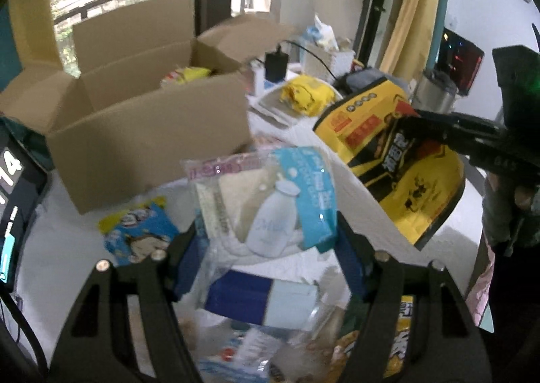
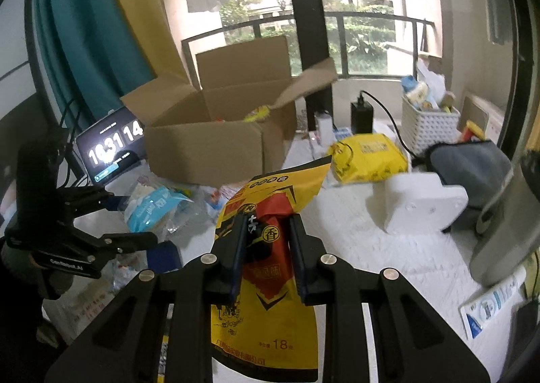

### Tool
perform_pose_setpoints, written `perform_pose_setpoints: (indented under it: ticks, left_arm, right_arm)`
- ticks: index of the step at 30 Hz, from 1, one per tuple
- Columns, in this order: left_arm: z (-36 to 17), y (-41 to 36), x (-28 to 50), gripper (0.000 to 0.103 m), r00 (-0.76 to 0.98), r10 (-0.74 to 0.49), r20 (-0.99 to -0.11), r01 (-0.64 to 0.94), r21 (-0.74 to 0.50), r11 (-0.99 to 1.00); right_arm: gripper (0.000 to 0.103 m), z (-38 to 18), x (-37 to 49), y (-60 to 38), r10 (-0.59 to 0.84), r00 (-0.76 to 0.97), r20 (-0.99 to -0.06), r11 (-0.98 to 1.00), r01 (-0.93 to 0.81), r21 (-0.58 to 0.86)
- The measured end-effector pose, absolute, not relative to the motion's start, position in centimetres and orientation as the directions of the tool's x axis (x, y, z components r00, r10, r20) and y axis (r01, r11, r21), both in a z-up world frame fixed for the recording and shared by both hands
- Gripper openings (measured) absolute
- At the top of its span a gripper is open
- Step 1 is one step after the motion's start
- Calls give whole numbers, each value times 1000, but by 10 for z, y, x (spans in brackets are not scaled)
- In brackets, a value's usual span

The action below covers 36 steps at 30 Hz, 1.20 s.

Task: Organize snacks
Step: 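Grasp the yellow-and-black jerky bag with the right gripper and lift it, then carry the jerky bag over the box and open the right gripper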

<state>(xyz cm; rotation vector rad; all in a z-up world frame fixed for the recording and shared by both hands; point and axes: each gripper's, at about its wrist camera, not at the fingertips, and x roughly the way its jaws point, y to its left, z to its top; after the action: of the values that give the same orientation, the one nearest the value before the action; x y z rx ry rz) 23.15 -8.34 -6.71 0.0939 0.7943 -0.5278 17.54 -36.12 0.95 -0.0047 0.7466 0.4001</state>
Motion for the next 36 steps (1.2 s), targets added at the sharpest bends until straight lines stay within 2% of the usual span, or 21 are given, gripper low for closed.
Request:
perform_pose_setpoints:
  ticks: [21,36]
  left_arm:
    - [-21,9,293,71,756,-332,-564,316,-129,940]
    - [-3,20,373,72,828,-264,-494,221,-145,964]
  right_arm:
    - [26,52,248,-285,395,691,-605,893,-444,76]
    - [26,75,318,-267,401,759,-513,907,-409,103]
